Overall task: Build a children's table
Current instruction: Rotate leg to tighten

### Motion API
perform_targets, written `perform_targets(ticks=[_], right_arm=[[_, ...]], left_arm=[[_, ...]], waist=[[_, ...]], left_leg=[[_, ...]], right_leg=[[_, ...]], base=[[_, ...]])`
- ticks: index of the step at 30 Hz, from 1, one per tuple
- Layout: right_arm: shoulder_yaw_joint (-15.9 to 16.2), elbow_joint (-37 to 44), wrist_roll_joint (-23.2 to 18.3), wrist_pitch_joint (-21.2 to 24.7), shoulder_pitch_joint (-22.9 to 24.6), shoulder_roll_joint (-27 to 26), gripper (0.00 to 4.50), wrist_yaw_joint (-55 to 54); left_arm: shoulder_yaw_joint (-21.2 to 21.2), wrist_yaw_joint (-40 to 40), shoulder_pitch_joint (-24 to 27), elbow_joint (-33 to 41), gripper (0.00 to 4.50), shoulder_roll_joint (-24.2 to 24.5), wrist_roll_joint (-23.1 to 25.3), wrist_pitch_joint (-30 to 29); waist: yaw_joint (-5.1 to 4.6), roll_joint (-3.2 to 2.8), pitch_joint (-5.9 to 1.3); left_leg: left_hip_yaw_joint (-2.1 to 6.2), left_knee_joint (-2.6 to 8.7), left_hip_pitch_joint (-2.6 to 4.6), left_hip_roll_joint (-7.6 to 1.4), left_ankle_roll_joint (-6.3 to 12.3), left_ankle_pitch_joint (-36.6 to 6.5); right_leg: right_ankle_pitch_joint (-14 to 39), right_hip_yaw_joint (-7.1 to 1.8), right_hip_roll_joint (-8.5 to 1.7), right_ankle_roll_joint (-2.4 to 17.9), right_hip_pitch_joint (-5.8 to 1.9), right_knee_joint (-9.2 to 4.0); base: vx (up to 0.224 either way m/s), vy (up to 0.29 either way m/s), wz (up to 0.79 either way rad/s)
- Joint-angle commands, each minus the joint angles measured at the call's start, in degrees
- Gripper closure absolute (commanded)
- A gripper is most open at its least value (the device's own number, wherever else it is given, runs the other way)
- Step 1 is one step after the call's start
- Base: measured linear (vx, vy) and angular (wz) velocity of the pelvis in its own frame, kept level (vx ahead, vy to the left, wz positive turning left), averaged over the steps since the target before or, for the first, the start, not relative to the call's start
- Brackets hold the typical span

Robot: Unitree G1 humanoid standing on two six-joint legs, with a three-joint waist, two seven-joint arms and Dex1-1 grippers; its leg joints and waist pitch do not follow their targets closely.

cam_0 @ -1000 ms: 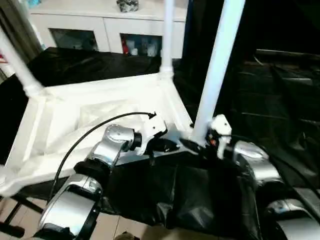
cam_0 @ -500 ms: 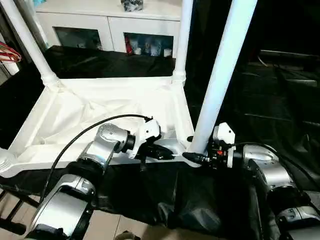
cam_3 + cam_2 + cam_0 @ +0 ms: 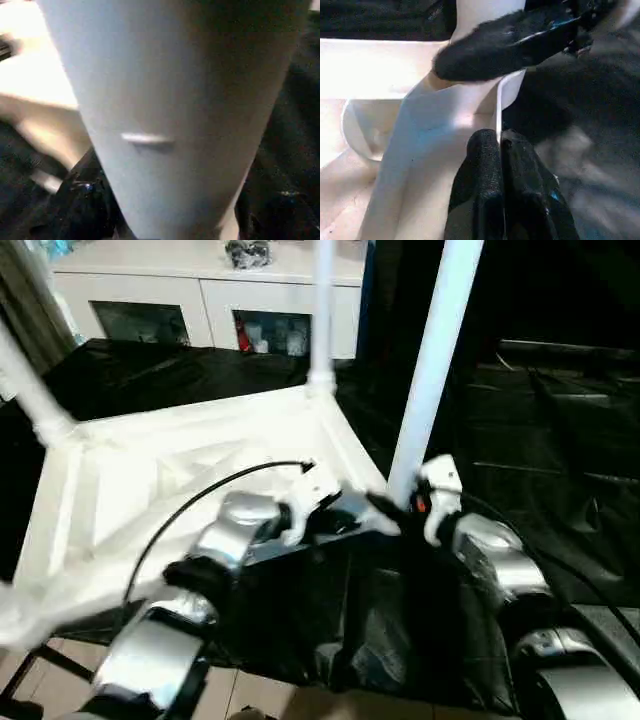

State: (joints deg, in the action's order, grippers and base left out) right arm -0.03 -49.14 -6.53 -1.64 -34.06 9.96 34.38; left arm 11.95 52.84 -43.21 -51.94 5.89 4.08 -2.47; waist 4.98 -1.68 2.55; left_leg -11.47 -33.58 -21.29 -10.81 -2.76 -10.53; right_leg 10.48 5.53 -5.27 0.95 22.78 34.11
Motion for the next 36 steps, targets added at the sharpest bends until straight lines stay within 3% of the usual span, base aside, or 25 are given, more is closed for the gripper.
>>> perform_targets(ticks=[1,4,8,9,10,12,15,19,21,22,25,27,31,35,36], right_arm=[[1.92,-3.16,1.97,2.44,0.33,-2.92,1.95,-3.88],[2.44,-6.84,4.63,0.65,-1.62,-6.68,1.95,-11.89],[3.48,-7.03,5.82,-1.34,-1.79,-7.80,1.95,-12.51],[3.19,-6.93,5.29,-1.72,-1.73,-7.93,1.39,-11.70],[1.41,-6.30,2.86,-1.72,-1.66,-7.72,1.25,-9.38],[0.75,-5.68,1.78,-1.52,-1.58,-7.20,1.25,-7.95],[0.90,-4.72,1.50,-2.30,-1.18,-5.60,0.89,-4.65],[2.32,-2.58,1.95,-3.20,0.20,-2.63,0.48,1.54],[3.00,-1.32,2.00,-3.50,1.02,-1.40,0.48,4.64],[4.07,2.77,-0.07,-2.36,3.27,1.27,0.48,13.51],[5.10,6.63,-2.21,-0.63,5.20,3.65,0.48,21.60],[6.84,9.10,-2.21,-1.44,6.76,6.06,0.48,27.42],[7.38,9.92,-2.42,-1.60,7.29,7.25,0.48,30.62],[8.68,13.19,-3.66,0.70,8.69,9.36,0.63,36.67],[8.92,13.87,-3.78,1.21,8.96,9.72,0.90,37.64]], left_arm=[[-0.62,-3.08,-2.26,0.27,4.50,-2.97,-0.99,-0.17],[0.36,-8.03,-3.26,-0.61,4.50,-6.12,0.43,0.18],[1.36,-8.01,-2.95,-0.02,4.50,-7.05,1.12,0.58],[1.44,-7.67,-2.82,0.16,4.50,-7.13,1.09,0.56],[1.34,-6.82,-2.44,0.48,4.50,-6.82,0.90,0.32],[1.34,-6.11,-2.25,0.59,4.50,-6.33,0.83,0.43],[1.50,-3.48,-1.71,1.18,4.50,-4.97,0.54,1.36],[1.66,0.66,-0.86,2.15,4.50,-3.01,-0.17,2.11],[1.72,2.43,-0.45,2.65,4.50,-2.22,-0.53,2.42],[1.83,6.57,0.32,3.67,4.50,-0.41,-1.38,2.96],[2.13,10.79,0.91,4.57,4.50,1.39,-2.00,3.47],[2.33,14.04,1.23,5.25,4.50,3.03,-2.41,3.55],[2.59,16.42,1.36,5.55,4.50,4.36,-2.48,3.49],[2.79,19.48,1.65,6.23,4.50,6.05,-2.82,3.09],[2.89,20.23,1.74,6.43,4.50,6.33,-2.93,2.92]], waist=[[-0.06,0.73,-3.20],[-0.17,0.63,-3.32],[-0.03,0.53,-3.47],[-0.04,0.58,-3.51],[-0.04,0.42,-3.46],[-0.04,0.57,-3.38],[0.05,0.51,-3.43],[0.10,0.59,-3.60],[0.39,0.62,-3.59],[0.45,0.60,-3.64],[0.75,0.60,-3.60],[0.93,0.54,-3.44],[1.17,0.55,-3.28],[1.63,0.56,-3.32],[1.73,0.56,-3.43]], left_leg=[[1.64,4.30,0.95,-2.83,1.47,-14.23],[1.60,4.21,0.69,-2.74,2.02,-12.15],[1.51,4.11,0.63,-2.76,2.90,-11.50],[1.45,4.03,0.67,-2.73,3.33,-11.29],[1.41,4.02,0.65,-2.72,3.67,-11.49],[1.36,4.00,0.60,-2.67,4.02,-11.96],[1.42,4.01,0.65,-2.81,4.09,-11.92],[1.37,3.85,0.43,-2.90,5.00,-10.24],[1.26,3.66,0.34,-2.90,6.12,-9.09],[1.21,3.58,0.35,-2.93,6.63,-8.96],[1.20,3.58,0.35,-3.12,7.64,-9.50],[1.25,3.70,0.45,-3.23,6.96,-11.16],[1.28,3.95,0.85,-3.29,4.85,-13.30],[1.29,3.97,0.86,-3.36,4.80,-12.60],[1.35,3.95,0.74,-3.35,4.87,-11.82]], right_leg=[[19.26,-3.17,-4.48,10.77,-2.40,-5.04],[16.57,-3.10,-4.42,11.12,-2.53,-4.77],[13.62,-3.12,-4.35,11.39,-2.67,-4.49],[12.19,-3.12,-4.28,11.86,-2.68,-4.34],[11.76,-3.13,-4.31,12.22,-2.73,-4.35],[12.36,-3.11,-4.34,12.36,-2.79,-4.48],[12.58,-3.10,-4.36,12.37,-2.82,-4.43],[9.18,-3.10,-4.29,13.17,-2.97,-3.94],[7.12,-2.96,-4.19,13.75,-3.10,-3.75],[6.54,-2.93,-4.18,14.00,-3.16,-3.64],[6.55,-2.89,-4.15,14.29,-3.16,-3.64],[9.54,-2.88,-4.28,14.07,-2.94,-3.95],[14.76,-3.00,-4.34,12.99,-2.60,-4.49],[13.36,-3.13,-4.30,13.04,-2.62,-4.27],[12.56,-3.09,-4.32,13.11,-2.78,-4.14]], base=[[0.000,0.000,0.00],[0.000,0.000,0.00],[0.000,0.000,0.00],[0.000,0.000,0.00],[0.000,0.000,0.00],[0.000,0.000,0.00],[0.000,0.000,0.00],[0.000,0.000,0.00],[0.000,0.000,0.00],[0.000,0.000,0.00],[0.000,0.000,0.00],[0.000,0.000,0.00],[0.000,0.000,0.00],[0.000,0.000,0.00],[0.000,0.000,0.00]])
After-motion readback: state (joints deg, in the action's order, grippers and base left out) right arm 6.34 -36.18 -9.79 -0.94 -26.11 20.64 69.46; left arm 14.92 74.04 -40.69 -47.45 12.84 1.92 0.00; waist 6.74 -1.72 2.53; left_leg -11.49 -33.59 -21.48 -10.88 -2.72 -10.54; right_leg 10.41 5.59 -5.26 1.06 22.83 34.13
